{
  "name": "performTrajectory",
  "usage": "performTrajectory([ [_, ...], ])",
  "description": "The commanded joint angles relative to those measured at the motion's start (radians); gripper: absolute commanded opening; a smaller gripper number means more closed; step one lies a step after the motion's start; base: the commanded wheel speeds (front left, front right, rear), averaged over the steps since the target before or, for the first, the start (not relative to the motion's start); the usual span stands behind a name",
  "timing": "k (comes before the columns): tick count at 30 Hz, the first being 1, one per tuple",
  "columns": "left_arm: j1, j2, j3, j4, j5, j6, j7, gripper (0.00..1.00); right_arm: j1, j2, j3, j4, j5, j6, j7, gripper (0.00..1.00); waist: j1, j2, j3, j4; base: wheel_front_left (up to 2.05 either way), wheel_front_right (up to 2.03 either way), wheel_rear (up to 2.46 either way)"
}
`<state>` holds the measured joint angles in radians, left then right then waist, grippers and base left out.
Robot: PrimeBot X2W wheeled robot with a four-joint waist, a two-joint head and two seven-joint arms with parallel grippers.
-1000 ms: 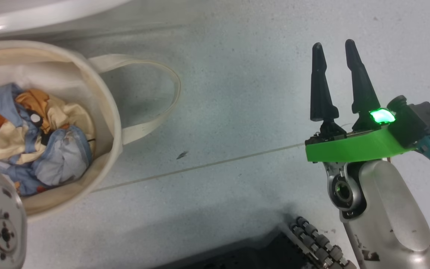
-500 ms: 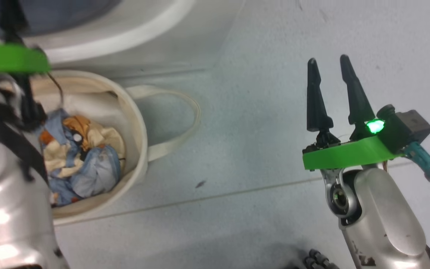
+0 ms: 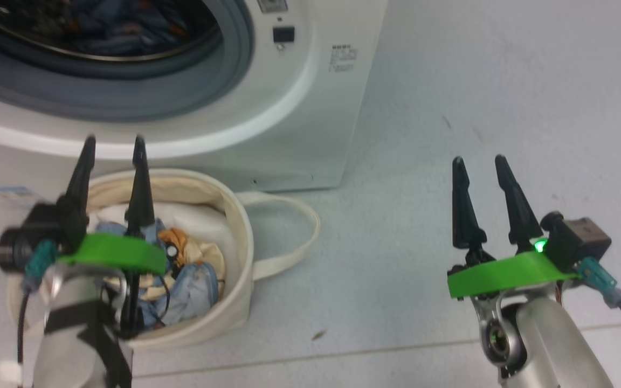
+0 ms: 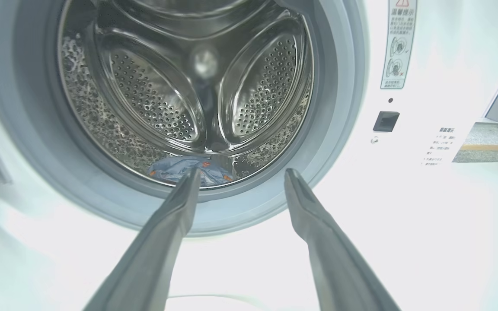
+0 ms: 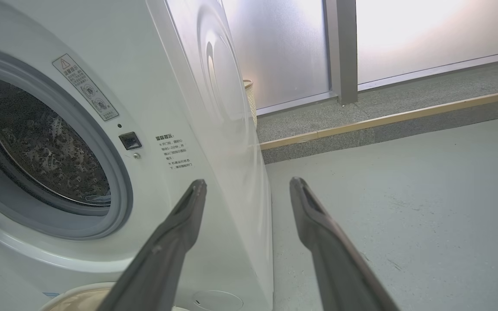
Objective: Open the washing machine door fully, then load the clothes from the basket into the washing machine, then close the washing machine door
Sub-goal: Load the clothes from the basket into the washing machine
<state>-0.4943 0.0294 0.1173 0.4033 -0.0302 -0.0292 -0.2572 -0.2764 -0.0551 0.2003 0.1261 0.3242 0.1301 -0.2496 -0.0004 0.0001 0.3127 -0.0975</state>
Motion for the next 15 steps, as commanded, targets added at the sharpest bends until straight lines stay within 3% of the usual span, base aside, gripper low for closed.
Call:
performTrajectory([
  [1,0.039,0.022,0.02,-0.052,-0.019,0.013,-0.005,1.0,0.018,0.005,0.013,-0.027,-0.002,0.001,-0.012,1.0,0.0004,-0.0001,-0.092,0.031,0.0,0.0,0.0],
  [4,0.093,0.021,-0.001,-0.066,-0.044,0.021,-0.005,1.0,0.038,0.005,0.011,-0.026,0.001,0.001,-0.012,1.0,0.0004,-0.0001,-0.12,0.035,0.0,0.0,0.0],
  [15,0.32,0.021,-0.09,-0.142,-0.113,0.116,-0.005,1.0,0.149,0.005,0.001,-0.005,0.018,0.001,-0.012,1.0,0.0004,-0.0001,-0.252,0.051,0.0,0.0,0.0],
])
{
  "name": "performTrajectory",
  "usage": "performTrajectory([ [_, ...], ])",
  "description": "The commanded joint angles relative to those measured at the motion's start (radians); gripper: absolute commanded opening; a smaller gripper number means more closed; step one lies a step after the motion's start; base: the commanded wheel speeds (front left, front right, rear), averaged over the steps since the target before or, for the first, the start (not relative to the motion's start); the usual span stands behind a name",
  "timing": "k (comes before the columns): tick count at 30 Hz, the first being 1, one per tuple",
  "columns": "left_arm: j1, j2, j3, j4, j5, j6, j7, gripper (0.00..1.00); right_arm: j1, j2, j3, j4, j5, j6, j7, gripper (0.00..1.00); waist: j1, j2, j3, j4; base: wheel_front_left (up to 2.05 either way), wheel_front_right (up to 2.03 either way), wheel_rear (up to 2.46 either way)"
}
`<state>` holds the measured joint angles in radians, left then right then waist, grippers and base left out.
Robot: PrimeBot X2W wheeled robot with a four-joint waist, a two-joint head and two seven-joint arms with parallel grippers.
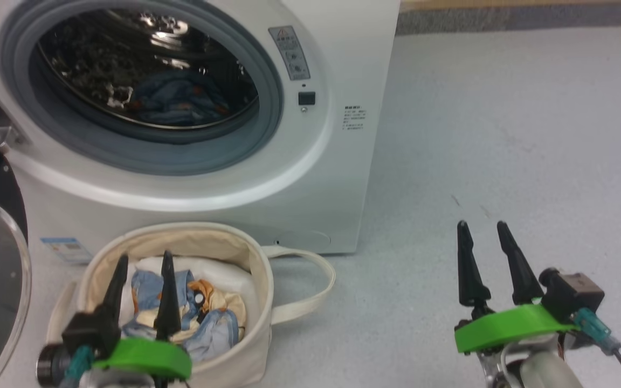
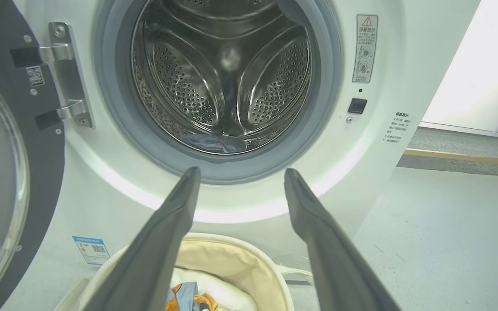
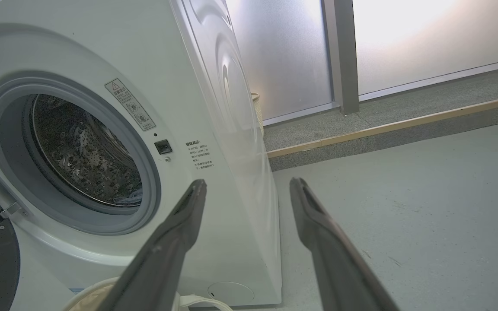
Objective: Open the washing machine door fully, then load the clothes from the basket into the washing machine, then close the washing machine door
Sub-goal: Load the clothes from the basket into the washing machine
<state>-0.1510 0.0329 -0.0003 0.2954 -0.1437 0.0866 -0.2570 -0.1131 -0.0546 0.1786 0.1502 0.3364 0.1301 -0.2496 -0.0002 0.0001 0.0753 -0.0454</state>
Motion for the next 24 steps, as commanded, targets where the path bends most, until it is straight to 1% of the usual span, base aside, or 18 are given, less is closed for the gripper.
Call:
performTrajectory([
  [1,-0.005,0.017,0.026,-0.038,-0.007,0.01,-0.005,1.0,-0.007,0.004,0.024,-0.027,0.005,0.001,-0.012,1.0,0.0002,-0.0001,-0.024,-0.004,0.0,0.0,0.0],
  [4,0.037,0.017,0.021,-0.053,-0.011,0.032,-0.005,1.0,0.012,0.004,0.023,-0.025,0.01,0.001,-0.012,1.0,0.0002,-0.0001,-0.037,-0.009,0.0,0.0,0.0],
  [9,0.068,0.017,0.004,-0.084,0.001,0.054,-0.005,1.0,0.026,0.004,0.019,-0.021,0.008,0.001,-0.012,1.0,0.0002,-0.0001,-0.041,-0.012,0.0,0.0,0.0],
  [24,0.063,0.017,-0.013,-0.087,-0.001,0.072,-0.005,1.0,0.025,0.004,0.024,-0.017,0.002,0.001,-0.012,1.0,0.0002,-0.0001,-0.04,-0.007,0.0,0.0,0.0],
])
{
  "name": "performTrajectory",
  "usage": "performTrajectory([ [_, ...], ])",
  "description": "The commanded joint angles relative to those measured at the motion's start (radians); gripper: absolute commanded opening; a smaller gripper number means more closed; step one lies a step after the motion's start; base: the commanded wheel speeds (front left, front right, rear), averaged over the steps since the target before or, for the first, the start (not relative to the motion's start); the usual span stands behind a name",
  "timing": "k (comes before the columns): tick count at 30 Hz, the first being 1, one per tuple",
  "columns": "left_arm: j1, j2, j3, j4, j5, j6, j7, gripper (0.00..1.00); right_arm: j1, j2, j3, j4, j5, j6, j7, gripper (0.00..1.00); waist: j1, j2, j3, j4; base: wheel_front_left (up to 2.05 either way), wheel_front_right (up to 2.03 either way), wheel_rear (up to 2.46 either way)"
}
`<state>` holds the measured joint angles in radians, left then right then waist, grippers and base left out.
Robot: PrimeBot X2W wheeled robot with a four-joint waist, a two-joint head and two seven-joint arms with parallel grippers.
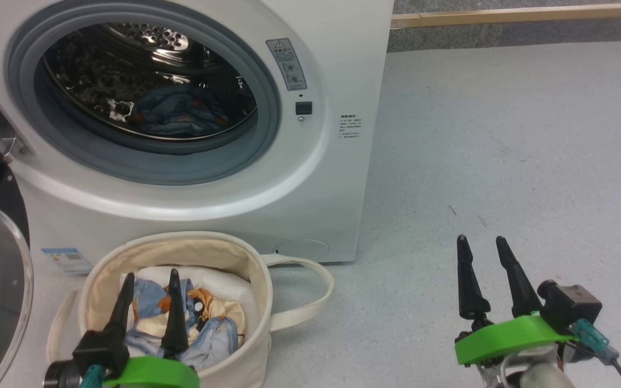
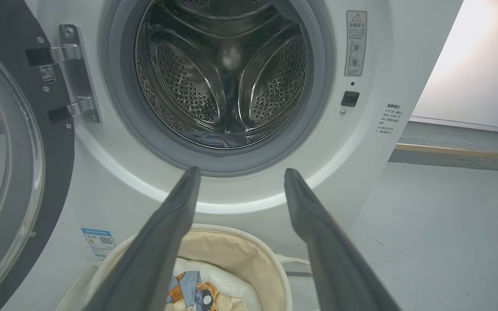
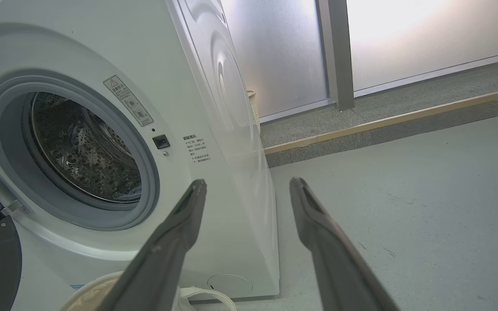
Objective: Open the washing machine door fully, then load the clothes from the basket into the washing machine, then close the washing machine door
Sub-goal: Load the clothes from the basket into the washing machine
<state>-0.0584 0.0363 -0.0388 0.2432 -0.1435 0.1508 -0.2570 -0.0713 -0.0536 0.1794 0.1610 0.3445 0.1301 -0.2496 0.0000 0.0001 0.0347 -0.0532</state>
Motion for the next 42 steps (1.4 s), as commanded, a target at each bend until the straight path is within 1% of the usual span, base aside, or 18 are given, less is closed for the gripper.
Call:
performTrajectory([
  [1,-0.03,0.014,0.023,-0.035,-0.003,0.009,-0.005,1.0,-0.017,0.003,0.022,-0.027,-0.007,0.001,-0.012,1.0,0.0,-0.0001,0.001,0.002,0.0,0.0,0.0],
  [17,-0.036,0.014,0.01,-0.023,-0.011,0.021,-0.005,1.0,-0.023,0.003,0.021,-0.029,-0.01,0.001,-0.012,1.0,0.0,-0.0001,0.009,0.007,0.0,0.0,0.0],
  [35,-0.033,0.014,0.011,-0.019,-0.03,0.015,-0.005,1.0,-0.025,0.003,0.023,-0.03,-0.014,0.001,-0.012,1.0,0.0,-0.0001,0.006,0.002,0.0,0.0,0.0],
  [42,-0.042,0.014,0.011,0.0,-0.032,0.016,-0.005,1.0,-0.033,0.003,0.026,-0.034,-0.018,0.001,-0.012,1.0,0.0,-0.0001,0.03,-0.004,0.0,0.0,0.0],
])
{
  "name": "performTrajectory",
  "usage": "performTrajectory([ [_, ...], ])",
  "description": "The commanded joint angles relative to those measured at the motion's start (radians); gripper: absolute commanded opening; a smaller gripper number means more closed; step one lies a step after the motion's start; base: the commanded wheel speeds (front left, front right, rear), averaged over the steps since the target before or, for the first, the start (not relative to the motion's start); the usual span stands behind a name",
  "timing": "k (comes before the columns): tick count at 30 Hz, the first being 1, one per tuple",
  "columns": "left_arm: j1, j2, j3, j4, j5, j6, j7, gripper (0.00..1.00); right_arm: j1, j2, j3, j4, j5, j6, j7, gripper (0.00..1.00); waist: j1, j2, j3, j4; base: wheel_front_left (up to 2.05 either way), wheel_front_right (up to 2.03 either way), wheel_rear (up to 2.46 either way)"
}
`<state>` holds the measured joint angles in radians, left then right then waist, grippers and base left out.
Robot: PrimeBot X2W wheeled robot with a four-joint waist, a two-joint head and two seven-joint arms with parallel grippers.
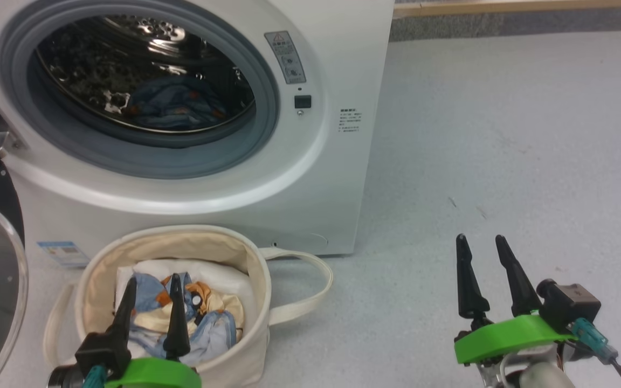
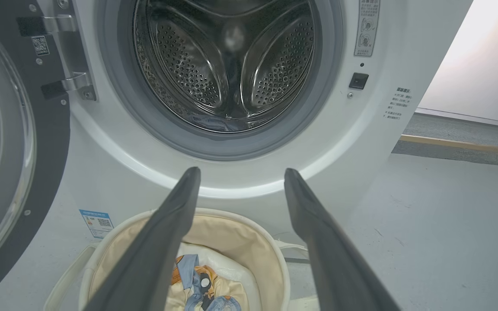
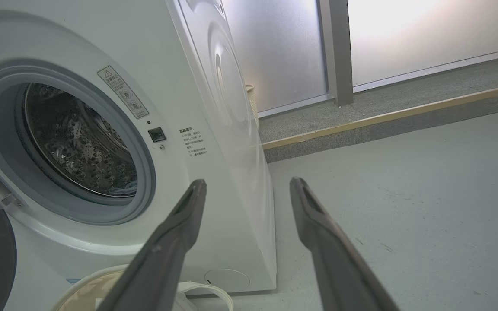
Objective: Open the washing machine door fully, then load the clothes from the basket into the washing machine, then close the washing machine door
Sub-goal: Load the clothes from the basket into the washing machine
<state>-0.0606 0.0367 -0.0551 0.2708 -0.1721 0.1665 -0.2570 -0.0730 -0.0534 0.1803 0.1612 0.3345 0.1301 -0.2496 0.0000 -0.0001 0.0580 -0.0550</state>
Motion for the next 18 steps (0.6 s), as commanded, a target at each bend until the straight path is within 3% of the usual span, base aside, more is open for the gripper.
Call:
performTrajectory([
  [1,-0.045,0.014,0.029,-0.027,-0.005,0.001,-0.005,1.0,-0.034,0.003,0.025,-0.037,-0.008,0.001,-0.012,1.0,0.0,0.0001,0.015,-0.004,0.0,0.0,0.0],
  [11,-0.119,0.014,0.045,0.063,0.008,-0.004,-0.005,1.0,-0.07,0.003,0.016,-0.06,-0.023,0.001,-0.012,1.0,0.0,0.0001,0.135,-0.018,0.0,0.0,0.0],
  [18,-0.262,0.016,0.048,0.287,0.056,-0.037,-0.005,1.0,-0.119,0.003,0.018,-0.091,-0.057,0.001,-0.012,1.0,0.0,0.0001,0.288,-0.007,0.0,0.0,0.0],
])
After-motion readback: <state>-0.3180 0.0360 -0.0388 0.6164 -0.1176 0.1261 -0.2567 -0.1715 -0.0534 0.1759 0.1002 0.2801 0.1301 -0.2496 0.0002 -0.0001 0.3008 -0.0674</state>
